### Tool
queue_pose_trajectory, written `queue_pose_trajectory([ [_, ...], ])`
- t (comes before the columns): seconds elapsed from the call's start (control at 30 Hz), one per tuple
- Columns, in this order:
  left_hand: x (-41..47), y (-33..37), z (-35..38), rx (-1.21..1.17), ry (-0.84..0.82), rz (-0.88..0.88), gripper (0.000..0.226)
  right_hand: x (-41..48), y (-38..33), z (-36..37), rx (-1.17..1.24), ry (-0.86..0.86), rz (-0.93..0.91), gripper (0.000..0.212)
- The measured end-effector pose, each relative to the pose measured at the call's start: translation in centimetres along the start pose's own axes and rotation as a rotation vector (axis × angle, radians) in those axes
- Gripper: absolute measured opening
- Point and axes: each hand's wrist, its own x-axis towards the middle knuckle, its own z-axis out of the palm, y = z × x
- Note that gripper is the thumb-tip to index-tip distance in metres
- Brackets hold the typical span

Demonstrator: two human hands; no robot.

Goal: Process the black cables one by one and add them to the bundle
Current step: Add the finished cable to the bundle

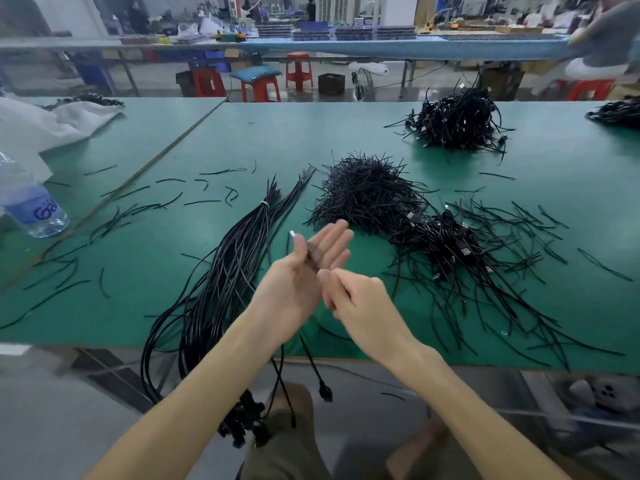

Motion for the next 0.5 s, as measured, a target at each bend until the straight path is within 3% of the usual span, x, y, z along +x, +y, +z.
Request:
queue_pose_trajectory([
  [0.1,-0.1,2.0,-0.7,-0.24,0.049,0.006,0.034,-0.3,1.4,0.2,0.01,-0.056,0.064,0.05],
  [0.17,-0.5,3.0,-1.3,-0.168,0.004,-0.029,0.033,0.0,2.2,-0.5,0.001,-0.059,0.092,0.053],
  [0.23,-1.1,3.6,-1.9,0.163,-0.083,-0.049,0.035,0.6,2.5,-1.3,-0.019,-0.087,0.098,0.057],
  [0.37,-2.1,3.2,-1.9,1.106,-0.385,-0.132,0.035,1.7,2.4,-2.3,-0.107,-0.082,0.07,0.067],
  [0.43,-2.2,2.5,-1.4,1.362,-0.429,-0.157,0.034,2.2,2.3,-2.3,-0.13,-0.035,0.092,0.065],
  [0.5,-2.1,1.9,-1.3,1.514,-0.356,-0.095,0.029,2.6,1.9,-2.0,-0.122,0.007,0.122,0.065],
])
